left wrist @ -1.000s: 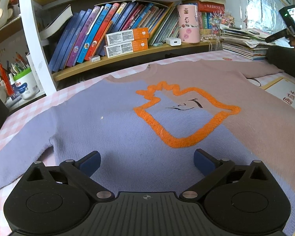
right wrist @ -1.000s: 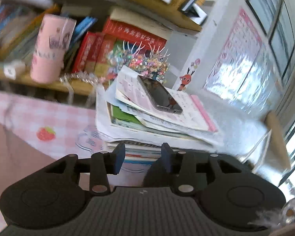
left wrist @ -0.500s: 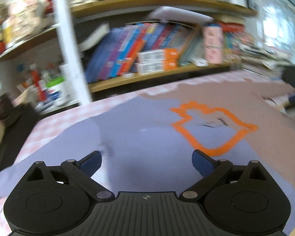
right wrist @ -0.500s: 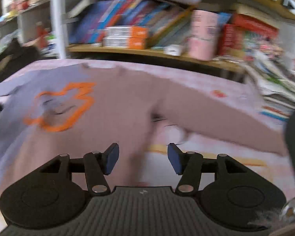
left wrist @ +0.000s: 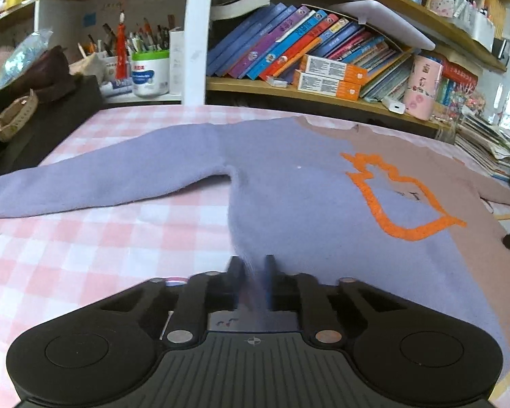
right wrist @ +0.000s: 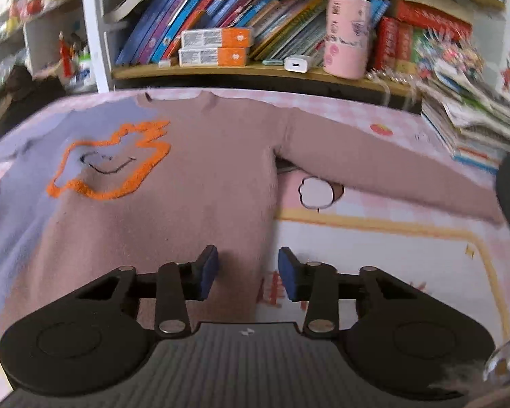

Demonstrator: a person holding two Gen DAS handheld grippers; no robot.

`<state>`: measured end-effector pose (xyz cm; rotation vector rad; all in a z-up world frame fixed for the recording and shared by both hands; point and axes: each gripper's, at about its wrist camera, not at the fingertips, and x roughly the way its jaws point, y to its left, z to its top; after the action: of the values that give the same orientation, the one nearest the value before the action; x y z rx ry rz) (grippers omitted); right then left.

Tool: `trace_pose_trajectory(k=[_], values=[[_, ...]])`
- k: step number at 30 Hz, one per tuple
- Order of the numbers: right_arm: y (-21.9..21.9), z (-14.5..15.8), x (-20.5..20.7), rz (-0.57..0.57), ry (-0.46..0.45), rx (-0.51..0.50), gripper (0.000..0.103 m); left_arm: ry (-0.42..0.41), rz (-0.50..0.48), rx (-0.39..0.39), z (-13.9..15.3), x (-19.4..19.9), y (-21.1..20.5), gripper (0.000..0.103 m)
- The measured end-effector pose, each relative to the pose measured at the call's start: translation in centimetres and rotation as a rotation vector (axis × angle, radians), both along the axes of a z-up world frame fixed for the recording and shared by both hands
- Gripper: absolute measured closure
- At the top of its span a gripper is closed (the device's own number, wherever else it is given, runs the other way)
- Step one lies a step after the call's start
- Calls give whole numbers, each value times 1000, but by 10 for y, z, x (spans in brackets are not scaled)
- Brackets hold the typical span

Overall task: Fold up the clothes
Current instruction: 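Release the sleeve flat on the mat and withdraw the right gripper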

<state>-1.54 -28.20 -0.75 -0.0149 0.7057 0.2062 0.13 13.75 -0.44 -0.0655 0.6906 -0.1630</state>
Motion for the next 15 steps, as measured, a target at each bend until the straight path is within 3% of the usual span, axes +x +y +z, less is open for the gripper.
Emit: trace_pose_trajectory(k=[1, 4, 15], values=[[1, -1, -3, -5, -6, 12, 82, -2, 4, -1, 0, 0, 0, 96], [3, -3, -12, -18, -24, 47, 89, -15, 25, -9, -2, -4, 3, 97], [6, -6, -20, -21, -52, 59, 91, -22, 54, -30, -4, -3, 11, 98]])
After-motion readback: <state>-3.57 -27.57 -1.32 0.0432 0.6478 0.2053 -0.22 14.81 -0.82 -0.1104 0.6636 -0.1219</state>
